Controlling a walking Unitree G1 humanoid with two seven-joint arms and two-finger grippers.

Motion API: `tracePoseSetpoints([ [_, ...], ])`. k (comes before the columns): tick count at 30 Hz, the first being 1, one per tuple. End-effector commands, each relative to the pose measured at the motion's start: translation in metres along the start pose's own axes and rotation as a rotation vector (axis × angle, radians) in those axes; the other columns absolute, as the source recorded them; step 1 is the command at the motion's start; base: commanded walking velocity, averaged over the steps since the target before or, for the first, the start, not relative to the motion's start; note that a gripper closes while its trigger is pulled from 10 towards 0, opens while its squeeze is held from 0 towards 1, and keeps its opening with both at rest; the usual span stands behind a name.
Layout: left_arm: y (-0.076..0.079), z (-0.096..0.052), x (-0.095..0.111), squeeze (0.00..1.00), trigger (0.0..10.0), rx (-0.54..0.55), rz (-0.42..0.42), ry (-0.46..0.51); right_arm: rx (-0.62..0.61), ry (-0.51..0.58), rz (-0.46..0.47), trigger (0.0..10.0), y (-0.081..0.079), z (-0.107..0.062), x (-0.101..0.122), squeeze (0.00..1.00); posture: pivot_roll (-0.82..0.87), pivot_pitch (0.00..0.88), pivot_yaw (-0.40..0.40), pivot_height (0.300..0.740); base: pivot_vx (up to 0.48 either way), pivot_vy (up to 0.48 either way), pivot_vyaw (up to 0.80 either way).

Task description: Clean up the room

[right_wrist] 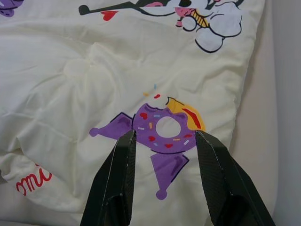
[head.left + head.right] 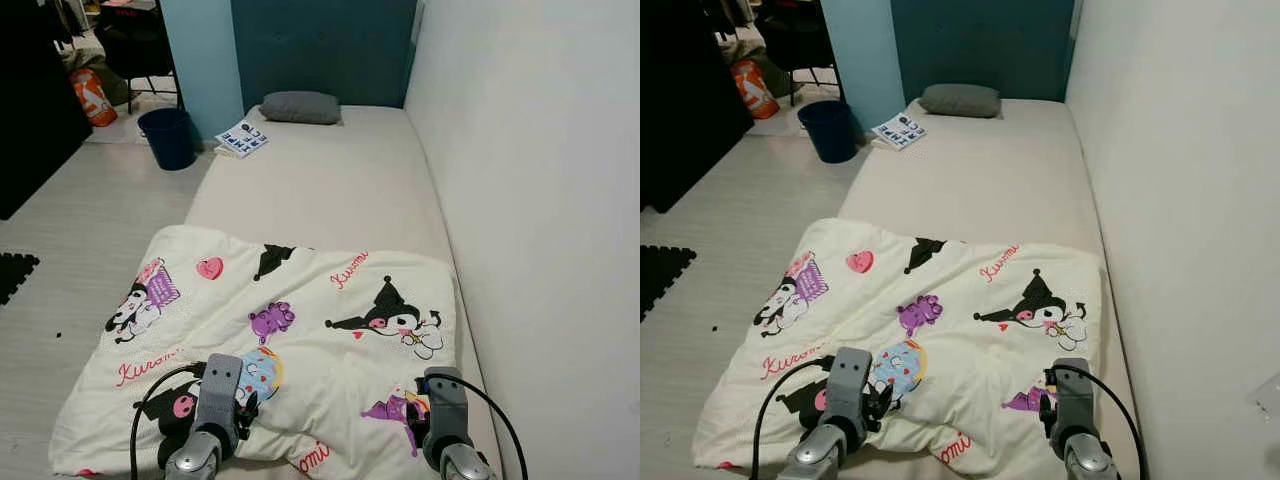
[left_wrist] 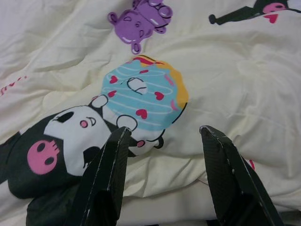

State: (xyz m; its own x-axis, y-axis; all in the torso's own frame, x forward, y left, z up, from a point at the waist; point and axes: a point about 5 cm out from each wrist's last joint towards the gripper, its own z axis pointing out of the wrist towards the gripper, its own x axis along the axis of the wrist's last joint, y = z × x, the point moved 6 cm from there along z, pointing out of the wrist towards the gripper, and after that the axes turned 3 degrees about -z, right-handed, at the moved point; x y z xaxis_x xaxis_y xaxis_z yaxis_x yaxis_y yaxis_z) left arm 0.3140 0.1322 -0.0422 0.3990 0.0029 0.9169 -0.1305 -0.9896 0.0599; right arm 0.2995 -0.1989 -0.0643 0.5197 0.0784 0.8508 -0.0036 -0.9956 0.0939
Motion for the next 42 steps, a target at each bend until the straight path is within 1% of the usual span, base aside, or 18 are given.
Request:
tracePoseSetpoints([
  [1,-0.0038,-0.0016,-0.0064,0.00,10.0,0.004,0.018,-0.029,-0.001,-0.016,0.024,10.0,-0.0019,-0.0010,-0.0048,0.00,-0.03,0.083,0.007,0.734,0.000,0.000,0.00],
  [18,-0.0004,-0.0003,-0.0051,0.00,10.0,-0.007,0.000,-0.027,0.003,-0.014,0.024,10.0,-0.0024,-0.0007,-0.0038,0.00,-0.03,0.077,0.005,0.734,0.000,0.000,0.00],
  [33,0.0000,-0.0011,-0.0073,0.00,10.0,-0.003,-0.007,-0.032,0.009,-0.015,0.020,10.0,-0.0027,-0.0014,-0.0051,0.00,-0.03,0.075,-0.001,0.734,-0.374,0.000,0.00],
  [36,-0.0018,-0.0012,-0.0104,0.00,10.0,0.008,0.005,-0.051,0.009,-0.016,0.019,10.0,-0.0024,-0.0015,-0.0055,0.00,-0.03,0.078,-0.002,0.734,0.000,0.000,0.00],
  [42,-0.0020,-0.0017,-0.0121,0.00,10.0,0.011,-0.003,-0.056,0.011,-0.021,0.016,10.0,-0.0020,-0.0019,-0.0068,0.00,-0.03,0.082,-0.007,0.734,0.000,0.000,0.00],
])
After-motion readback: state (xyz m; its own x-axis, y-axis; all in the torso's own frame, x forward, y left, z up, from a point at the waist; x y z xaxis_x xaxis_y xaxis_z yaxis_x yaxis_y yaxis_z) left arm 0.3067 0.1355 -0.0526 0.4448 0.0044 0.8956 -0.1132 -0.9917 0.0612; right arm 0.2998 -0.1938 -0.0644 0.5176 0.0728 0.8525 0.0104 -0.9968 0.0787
